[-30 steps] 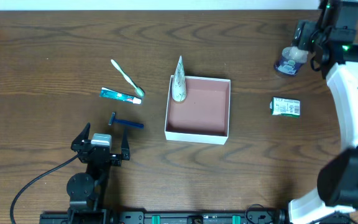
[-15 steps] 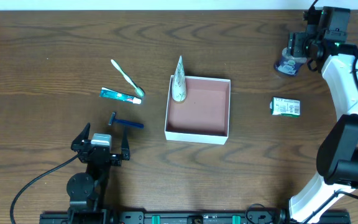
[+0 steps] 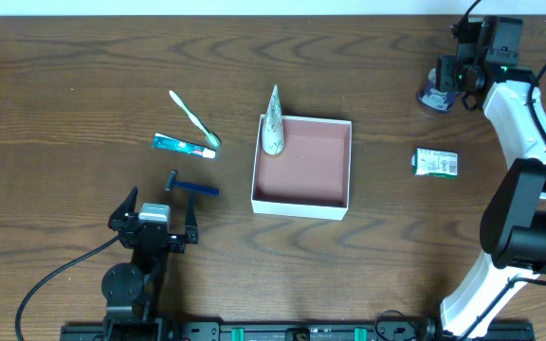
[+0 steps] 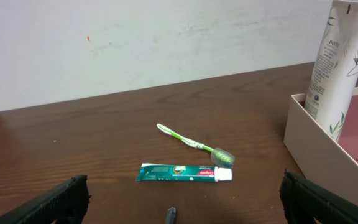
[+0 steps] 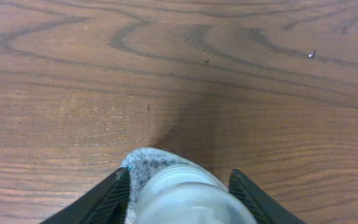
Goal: Pack container
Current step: 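Grasp the blue soap pump bottle with the right gripper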
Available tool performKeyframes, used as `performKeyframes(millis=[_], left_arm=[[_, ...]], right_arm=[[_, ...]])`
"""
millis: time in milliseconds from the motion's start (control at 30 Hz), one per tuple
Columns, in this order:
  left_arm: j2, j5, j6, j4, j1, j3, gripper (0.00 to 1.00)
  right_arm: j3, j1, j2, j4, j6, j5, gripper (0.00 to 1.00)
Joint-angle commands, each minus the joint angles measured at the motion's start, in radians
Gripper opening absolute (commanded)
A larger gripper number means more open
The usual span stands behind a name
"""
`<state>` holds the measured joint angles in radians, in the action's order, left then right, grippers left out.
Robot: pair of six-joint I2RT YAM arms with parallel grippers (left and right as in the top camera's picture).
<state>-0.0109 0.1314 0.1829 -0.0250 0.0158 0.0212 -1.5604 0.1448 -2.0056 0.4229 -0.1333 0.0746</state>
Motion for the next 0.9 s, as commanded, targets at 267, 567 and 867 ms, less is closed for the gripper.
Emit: performKeyframes(millis=[267, 567, 867], left_arm=[[0.005, 0.018, -0.005, -0.034, -0.004, -0.017, 0.98], [0.005, 0.018, -0.005, -0.034, -0.004, -0.017, 0.98], [0.005, 0.018, -0.005, -0.034, -0.004, -0.017, 0.98]], right_arm=[[0.0, 0.007, -0.005, -0.014, -0.003, 0.0, 0.58], [-0.005, 0.007, 0.003, -0.04, -0.011, 0.001, 0.59], [-0.009, 0.007, 0.026, -0.043, -0.011, 0.001, 0.42]])
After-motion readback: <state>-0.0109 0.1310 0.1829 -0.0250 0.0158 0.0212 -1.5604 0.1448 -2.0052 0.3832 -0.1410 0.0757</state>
